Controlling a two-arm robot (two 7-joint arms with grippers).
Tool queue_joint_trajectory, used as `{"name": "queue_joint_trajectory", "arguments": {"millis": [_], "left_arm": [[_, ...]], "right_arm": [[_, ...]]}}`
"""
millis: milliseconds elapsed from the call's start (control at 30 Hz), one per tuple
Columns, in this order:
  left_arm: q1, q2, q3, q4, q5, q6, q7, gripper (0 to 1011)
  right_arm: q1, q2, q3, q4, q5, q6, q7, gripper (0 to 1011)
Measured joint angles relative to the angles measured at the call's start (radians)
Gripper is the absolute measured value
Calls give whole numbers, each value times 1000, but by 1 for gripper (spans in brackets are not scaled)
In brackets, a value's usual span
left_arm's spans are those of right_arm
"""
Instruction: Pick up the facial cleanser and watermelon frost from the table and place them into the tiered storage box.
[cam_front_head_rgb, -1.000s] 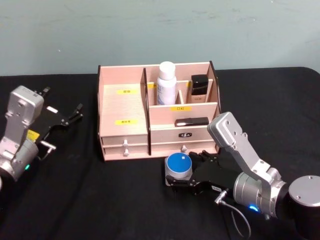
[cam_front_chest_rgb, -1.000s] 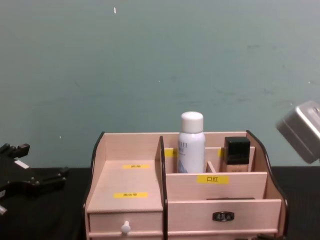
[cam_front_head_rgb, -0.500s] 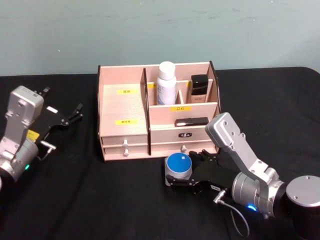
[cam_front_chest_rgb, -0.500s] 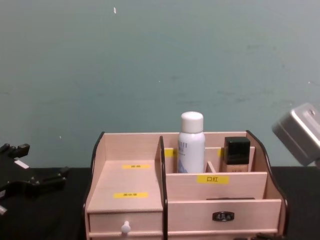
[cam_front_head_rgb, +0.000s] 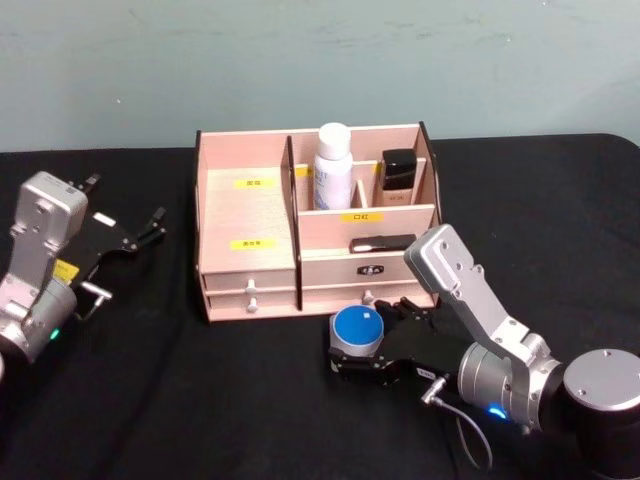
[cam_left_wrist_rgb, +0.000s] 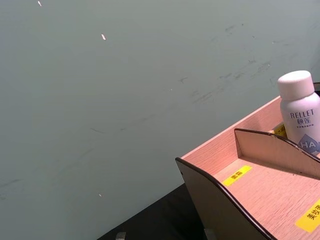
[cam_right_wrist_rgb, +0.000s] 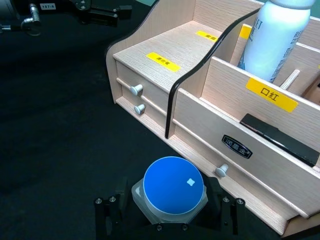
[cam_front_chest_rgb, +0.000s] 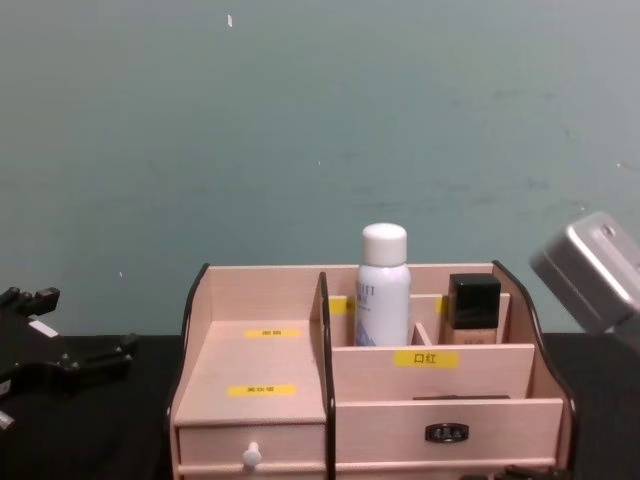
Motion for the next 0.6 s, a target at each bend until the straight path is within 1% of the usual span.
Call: {"name": "queue_joint_trajectory", "arguments": {"millis": [500, 600], "left_arm": [[0, 0, 0, 0, 0, 0, 0, 1010], [0, 0, 0, 0, 0, 0, 0, 1010]], "right_arm": [[16, -8, -8, 19, -26, -1, 8, 1002], [16, -8, -8, 19, -26, -1, 8, 1003]]}}
